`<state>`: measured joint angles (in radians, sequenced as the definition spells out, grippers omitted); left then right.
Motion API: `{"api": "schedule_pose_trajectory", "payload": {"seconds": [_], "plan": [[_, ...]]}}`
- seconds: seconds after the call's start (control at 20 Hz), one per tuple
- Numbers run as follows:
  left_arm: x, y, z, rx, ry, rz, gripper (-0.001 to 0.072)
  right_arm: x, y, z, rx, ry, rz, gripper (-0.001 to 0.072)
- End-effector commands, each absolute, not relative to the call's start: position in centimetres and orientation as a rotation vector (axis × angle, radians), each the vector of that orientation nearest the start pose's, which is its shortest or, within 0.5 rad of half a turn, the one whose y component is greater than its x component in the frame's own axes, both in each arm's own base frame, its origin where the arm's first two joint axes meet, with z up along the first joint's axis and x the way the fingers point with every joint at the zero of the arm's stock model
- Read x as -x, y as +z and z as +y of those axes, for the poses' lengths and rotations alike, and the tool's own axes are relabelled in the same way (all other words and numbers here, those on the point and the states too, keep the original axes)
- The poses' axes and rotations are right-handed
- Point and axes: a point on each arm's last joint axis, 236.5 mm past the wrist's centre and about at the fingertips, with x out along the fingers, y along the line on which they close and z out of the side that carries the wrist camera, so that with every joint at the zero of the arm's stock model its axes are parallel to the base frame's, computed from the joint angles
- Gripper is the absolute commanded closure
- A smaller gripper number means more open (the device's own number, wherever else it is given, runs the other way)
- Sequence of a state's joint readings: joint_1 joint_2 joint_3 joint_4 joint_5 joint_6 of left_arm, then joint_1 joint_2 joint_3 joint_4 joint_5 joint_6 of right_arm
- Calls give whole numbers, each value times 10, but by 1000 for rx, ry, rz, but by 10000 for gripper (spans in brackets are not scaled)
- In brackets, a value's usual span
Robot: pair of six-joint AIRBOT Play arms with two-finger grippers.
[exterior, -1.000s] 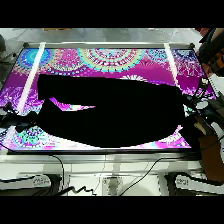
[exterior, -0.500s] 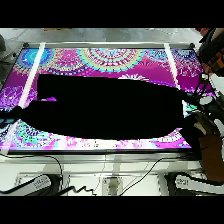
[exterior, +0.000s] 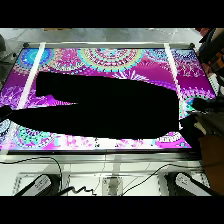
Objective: Fold the clothes and pants, and hang the long-sleeved shirts on hangers.
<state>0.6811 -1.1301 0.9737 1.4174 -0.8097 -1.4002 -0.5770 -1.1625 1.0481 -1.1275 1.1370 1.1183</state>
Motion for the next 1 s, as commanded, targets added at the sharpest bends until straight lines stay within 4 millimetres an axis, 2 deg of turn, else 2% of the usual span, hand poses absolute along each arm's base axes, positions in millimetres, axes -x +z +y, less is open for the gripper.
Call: {"api": "schedule_pose_trajectory", "payload": {"seconds": [0.0, 0.1, 0.2, 0.3, 0.35, 0.45, 0.6, 0.7, 0.85, 0.95], "plan": [[-330, 32, 235, 277, 474, 930, 696, -277, 29, -96, -499, -1, 1133, 692], [-329, 32, 234, 278, 473, 933, 696, -258, 1, -66, -621, 6, 1125, 666], [-329, 31, 234, 280, 472, 938, 696, -247, -38, -50, -782, -61, 1138, 261], [-328, 31, 233, 282, 471, 941, 696, -240, -66, -43, -903, -143, 1132, 254], [-328, 31, 233, 281, 471, 941, 696, -241, -73, -39, -963, -164, 1109, 249], [-328, 31, 233, 282, 471, 941, 696, -251, -81, -39, -1091, -226, 1045, 182], [-328, 30, 233, 283, 471, 942, 696, -266, -91, -50, -1195, -288, 981, 185], [-329, 30, 233, 282, 471, 942, 696, -270, -101, -48, -1270, -304, 986, 198], [-329, 30, 234, 282, 471, 940, 696, -289, -104, -40, -1226, -217, 958, 351], [-329, 30, 234, 282, 472, 940, 696, -303, -95, -35, -1098, -133, 935, 557]]}}
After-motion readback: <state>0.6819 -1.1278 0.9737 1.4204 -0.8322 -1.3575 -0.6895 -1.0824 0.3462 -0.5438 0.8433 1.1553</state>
